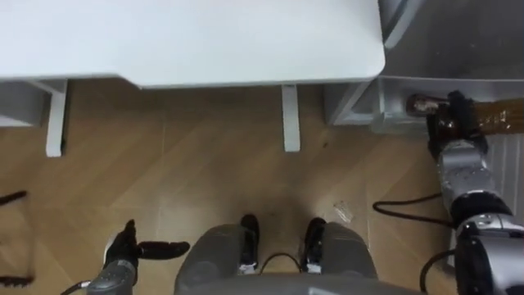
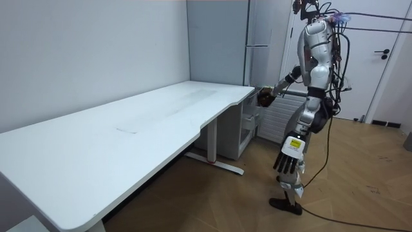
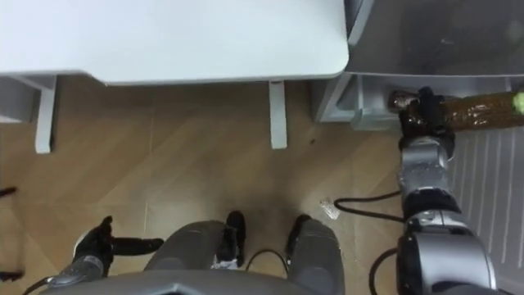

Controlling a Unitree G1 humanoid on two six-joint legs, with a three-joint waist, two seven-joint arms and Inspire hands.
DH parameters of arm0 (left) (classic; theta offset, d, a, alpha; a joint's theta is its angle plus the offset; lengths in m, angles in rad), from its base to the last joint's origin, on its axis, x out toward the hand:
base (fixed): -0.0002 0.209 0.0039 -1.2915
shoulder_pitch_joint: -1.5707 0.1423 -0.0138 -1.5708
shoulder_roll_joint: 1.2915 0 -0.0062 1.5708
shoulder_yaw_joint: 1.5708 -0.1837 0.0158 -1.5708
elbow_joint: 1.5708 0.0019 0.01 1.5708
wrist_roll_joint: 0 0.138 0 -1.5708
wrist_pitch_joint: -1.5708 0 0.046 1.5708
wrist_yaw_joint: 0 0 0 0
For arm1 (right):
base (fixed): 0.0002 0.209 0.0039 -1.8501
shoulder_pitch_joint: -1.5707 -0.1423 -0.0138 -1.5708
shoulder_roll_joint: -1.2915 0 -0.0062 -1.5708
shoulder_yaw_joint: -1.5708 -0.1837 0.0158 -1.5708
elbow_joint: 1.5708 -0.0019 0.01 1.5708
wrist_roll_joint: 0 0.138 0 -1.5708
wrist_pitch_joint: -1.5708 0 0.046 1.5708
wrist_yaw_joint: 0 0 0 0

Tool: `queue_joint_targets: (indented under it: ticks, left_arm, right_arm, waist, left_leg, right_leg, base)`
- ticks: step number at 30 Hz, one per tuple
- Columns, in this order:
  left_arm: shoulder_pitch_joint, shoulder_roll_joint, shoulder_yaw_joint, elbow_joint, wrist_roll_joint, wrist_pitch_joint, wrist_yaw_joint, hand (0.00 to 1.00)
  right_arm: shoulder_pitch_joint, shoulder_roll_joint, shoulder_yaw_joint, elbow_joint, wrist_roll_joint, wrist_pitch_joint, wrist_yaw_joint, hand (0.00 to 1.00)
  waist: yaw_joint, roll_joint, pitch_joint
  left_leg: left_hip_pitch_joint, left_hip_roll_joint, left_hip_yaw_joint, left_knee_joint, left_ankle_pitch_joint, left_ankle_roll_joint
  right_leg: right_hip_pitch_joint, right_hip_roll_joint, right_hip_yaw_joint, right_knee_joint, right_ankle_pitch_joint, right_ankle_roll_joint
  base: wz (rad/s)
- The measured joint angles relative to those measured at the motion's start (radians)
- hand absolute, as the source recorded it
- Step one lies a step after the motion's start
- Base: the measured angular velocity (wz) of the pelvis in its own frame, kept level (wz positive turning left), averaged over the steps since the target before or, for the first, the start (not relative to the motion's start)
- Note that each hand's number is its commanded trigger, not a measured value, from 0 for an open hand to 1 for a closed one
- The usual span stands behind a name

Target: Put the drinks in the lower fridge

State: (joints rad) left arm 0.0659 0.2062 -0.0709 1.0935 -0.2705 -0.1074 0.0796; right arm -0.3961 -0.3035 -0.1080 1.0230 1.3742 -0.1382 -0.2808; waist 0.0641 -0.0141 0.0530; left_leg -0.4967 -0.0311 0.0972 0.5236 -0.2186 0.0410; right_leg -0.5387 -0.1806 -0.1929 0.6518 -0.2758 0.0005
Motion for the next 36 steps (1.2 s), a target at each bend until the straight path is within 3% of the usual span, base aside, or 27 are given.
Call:
queue_joint_targets:
  ticks: [4,9,12,17,22,25,28,36]
  left_arm:
    - [-0.035,0.004,-0.031,-0.001,-0.017,0.001,0.007,0.0]
    - [-0.041,0.004,-0.073,-0.001,-0.034,0.001,0.028,0.0]
    - [-0.043,0.004,-0.081,-0.006,-0.032,0.001,0.059,0.0]
    - [-0.043,0.005,-0.115,-0.015,-0.032,0.001,0.096,0.0]
    - [-0.036,0.018,-0.13,-0.046,-0.032,0.017,0.128,0.0]
    - [-0.035,0.027,-0.131,-0.076,-0.029,0.017,0.136,0.0]
    - [-0.03,0.037,-0.132,-0.081,-0.031,0.018,0.137,0.0]
    - [-0.016,0.042,-0.131,-0.113,-0.031,0.037,0.175,0.0]
  right_arm:
    - [-0.034,-0.021,0.009,0.014,0.001,0.009,0.045,1.0]
    - [-0.057,-0.026,0.012,0.023,0.005,0.009,0.046,1.0]
    - [-0.078,-0.032,0.033,0.024,0.031,0.012,0.043,1.0]
    - [-0.14,-0.052,0.045,0.027,0.05,0.032,0.043,1.0]
    - [-0.181,-0.061,0.049,0.03,0.037,0.05,0.04,1.0]
    - [-0.224,-0.093,0.047,0.029,0.037,0.057,0.009,1.0]
    - [-0.258,-0.116,0.046,0.029,0.065,0.076,-0.023,1.0]
    - [-0.308,-0.141,0.043,0.029,0.124,0.084,-0.074,1.0]
  waist:
    - [0.03,-0.014,0.0102]
    - [0.055,-0.019,0.0092]
    - [0.056,-0.034,0.0096]
    - [0.058,-0.04,0.0106]
    - [0.048,-0.046,0.011]
    - [0.048,-0.048,0.0101]
    - [0.045,-0.048,0.0099]
    - [0.046,-0.048,0.0096]
  left_leg:
    - [-0.111,0.002,-0.003,0.098,-0.015,-0.001]
    - [-0.205,0.004,-0.004,0.149,-0.016,-0.008]
    - [-0.257,0.003,-0.004,0.175,-0.013,-0.004]
    - [-0.318,0.009,-0.003,0.226,-0.024,-0.003]
    - [-0.391,0.019,0.002,0.267,-0.032,0.004]
    - [-0.451,0.02,0.0,0.308,-0.038,0.008]
    - [-0.471,0.018,-0.002,0.333,-0.049,0.012]
    - [-0.49,0.018,0.013,0.353,-0.055,0.022]
  right_leg:
    - [-0.102,-0.012,0.006,0.096,-0.024,-0.005]
    - [-0.192,-0.014,0.003,0.137,-0.021,-0.012]
    - [-0.246,-0.024,0.002,0.17,-0.018,-0.029]
    - [-0.3,-0.025,-0.002,0.204,-0.021,-0.037]
    - [-0.366,-0.031,-0.001,0.235,-0.024,-0.039]
    - [-0.418,-0.03,0.001,0.265,-0.025,-0.038]
    - [-0.432,-0.028,0.001,0.282,-0.032,-0.032]
    - [-0.46,-0.036,0.02,0.308,-0.04,-0.021]
  base:
    - [0.12]
    - [0.02]
    - [0.05]
    - [0.0]
    - [0.0]
    - [0.04]
    - [0.02]
    - [-0.01]
